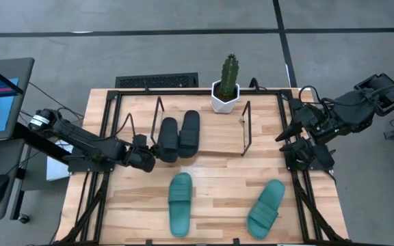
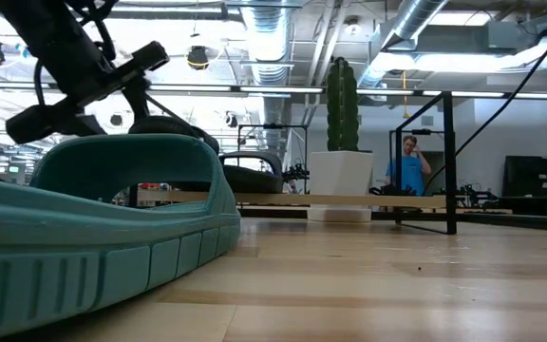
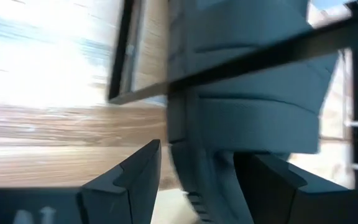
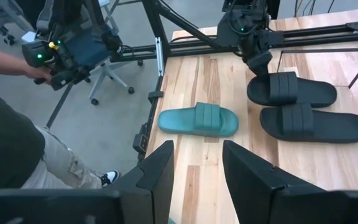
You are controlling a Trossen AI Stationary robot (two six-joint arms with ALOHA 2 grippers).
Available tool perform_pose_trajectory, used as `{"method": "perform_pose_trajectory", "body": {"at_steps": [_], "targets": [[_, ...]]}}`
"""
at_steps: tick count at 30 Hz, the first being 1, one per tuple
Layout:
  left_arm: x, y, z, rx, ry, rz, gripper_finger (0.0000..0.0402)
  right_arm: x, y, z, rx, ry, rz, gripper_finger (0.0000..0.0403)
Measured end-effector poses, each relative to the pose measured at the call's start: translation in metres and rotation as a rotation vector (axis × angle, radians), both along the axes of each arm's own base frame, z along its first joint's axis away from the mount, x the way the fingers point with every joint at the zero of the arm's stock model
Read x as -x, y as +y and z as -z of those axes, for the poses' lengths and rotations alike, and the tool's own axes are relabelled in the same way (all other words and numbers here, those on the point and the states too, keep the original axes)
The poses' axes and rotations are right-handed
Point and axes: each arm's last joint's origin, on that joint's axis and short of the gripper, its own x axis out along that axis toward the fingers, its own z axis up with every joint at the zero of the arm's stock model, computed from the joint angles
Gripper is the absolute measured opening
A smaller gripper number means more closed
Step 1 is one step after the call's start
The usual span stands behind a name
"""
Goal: Pick and place slides into the shelf
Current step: Put the black slipper on the shelf
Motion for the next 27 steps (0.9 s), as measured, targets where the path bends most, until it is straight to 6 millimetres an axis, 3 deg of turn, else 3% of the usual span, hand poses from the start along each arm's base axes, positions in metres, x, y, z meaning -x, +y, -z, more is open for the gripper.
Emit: {"method": "perform_pose_trajectory", "body": {"at_steps": [7,18,27], "targets": [[-0.005,-0.008,-0.007,-0.046,-0.035,0.097,0.0190,-0.004,0.002,0.001,0.001,0.011,0.003,0.0128],[0.007,-0.008,-0.004,-0.035,0.078,0.048,0.0190,-0.010,0.006,0.004,0.005,0.027,-0.004,0.0128],[0.004,-0.008,-0.006,-0.063,0.038,0.041,0.0190,-0.009,0.006,0.003,0.004,0.026,-0.004,0.0128]]}}
